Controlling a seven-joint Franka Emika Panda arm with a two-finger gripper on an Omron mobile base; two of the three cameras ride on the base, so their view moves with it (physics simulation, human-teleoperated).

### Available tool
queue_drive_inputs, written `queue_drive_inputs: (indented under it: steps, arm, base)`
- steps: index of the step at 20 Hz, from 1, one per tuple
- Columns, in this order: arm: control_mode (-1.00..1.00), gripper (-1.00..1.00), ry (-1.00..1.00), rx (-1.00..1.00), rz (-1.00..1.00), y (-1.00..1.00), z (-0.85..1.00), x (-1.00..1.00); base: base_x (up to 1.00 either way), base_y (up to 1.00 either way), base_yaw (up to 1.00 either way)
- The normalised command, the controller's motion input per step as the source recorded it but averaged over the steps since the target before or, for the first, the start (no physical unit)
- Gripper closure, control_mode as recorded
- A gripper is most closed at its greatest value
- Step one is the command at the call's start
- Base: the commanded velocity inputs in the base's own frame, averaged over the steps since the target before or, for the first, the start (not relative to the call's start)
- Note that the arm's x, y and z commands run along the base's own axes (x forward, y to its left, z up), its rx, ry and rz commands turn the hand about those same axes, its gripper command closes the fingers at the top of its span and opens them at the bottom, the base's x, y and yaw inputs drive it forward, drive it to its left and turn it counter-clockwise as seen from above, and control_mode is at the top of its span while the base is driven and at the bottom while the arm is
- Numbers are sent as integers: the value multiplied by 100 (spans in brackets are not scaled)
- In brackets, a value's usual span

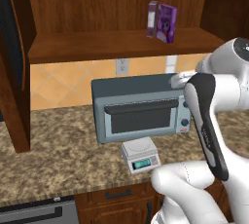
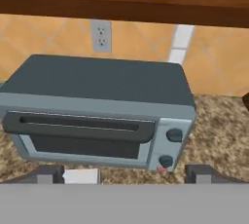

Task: Pick the cereal and place it on the digital scale for weighing, and close the cabinet.

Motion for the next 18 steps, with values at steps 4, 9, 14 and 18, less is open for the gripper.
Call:
queue_drive_inputs:
  steps: [4,9,14,18]
  arm:
    - [-100,-100,-21,-2,0,-5,86,0]
    - [-100,-100,-15,-4,0,-2,97,0]
    - [-100,-100,-11,-1,0,-16,64,5]
    - [-100,-100,-8,0,0,-24,46,11]
  base:
    - [0,0,0]
    - [0,0,0]
    - [0,0,0]
    - [0,0,0]
